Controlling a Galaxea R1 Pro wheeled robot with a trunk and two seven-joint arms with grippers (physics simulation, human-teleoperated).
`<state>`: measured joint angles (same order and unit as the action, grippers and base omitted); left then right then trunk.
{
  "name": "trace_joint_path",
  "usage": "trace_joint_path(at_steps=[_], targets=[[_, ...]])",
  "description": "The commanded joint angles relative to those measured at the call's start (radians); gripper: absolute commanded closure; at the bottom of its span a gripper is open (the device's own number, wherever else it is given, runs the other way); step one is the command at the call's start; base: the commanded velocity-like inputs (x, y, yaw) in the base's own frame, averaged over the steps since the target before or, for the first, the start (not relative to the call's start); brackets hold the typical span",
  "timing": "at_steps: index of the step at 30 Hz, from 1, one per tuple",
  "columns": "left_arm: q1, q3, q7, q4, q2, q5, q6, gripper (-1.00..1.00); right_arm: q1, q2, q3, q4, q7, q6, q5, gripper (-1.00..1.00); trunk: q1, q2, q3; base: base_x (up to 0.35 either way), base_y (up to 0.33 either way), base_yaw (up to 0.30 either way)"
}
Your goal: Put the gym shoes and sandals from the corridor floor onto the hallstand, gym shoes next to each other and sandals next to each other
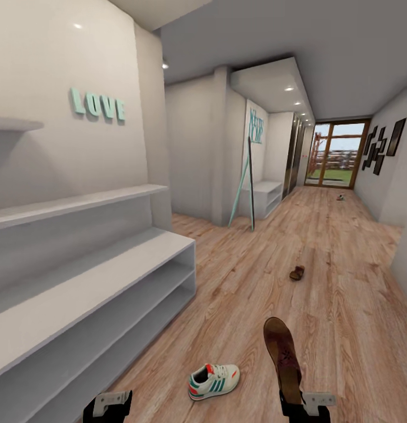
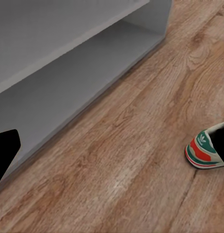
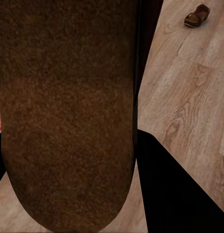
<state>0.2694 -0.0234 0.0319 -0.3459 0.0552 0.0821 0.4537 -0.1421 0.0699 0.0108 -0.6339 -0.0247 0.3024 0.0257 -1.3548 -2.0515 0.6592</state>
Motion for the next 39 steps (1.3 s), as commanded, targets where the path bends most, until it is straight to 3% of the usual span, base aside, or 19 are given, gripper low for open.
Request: trace_joint_path(at_steps=[1, 17, 27, 39], targets=[[0.001, 0.0, 0.003, 0.001, 0.0, 0.009, 0.002, -1.0, -0.001, 0.0, -0.001, 0.0, -0.002, 0.003, 0.006, 1.0, 0.0, 0.0, 0.001, 0.008, 0.004, 0.0], [0.001, 0.0, 0.003, 0.001, 0.0, 0.008, 0.002, -1.0, -0.001, -0.004, -0.002, 0.0, -0.003, 0.002, 0.006, 1.0, 0.0, 0.0, 0.001, 0.001, 0.0, -0.014], [0.001, 0.0, 0.003, 0.001, 0.0, 0.009, 0.002, -1.0, -0.001, -0.004, -0.002, 0.0, -0.003, 0.001, 0.006, 1.0, 0.0, 0.0, 0.001, 0.018, 0.011, -0.223], [0.001, 0.0, 0.003, 0.001, 0.0, 0.008, 0.003, -1.0, -0.001, -0.004, -0.002, 0.0, -0.003, 0.002, 0.006, 1.0, 0.0, 0.0, 0.001, 0.205, 0.184, -0.259]])
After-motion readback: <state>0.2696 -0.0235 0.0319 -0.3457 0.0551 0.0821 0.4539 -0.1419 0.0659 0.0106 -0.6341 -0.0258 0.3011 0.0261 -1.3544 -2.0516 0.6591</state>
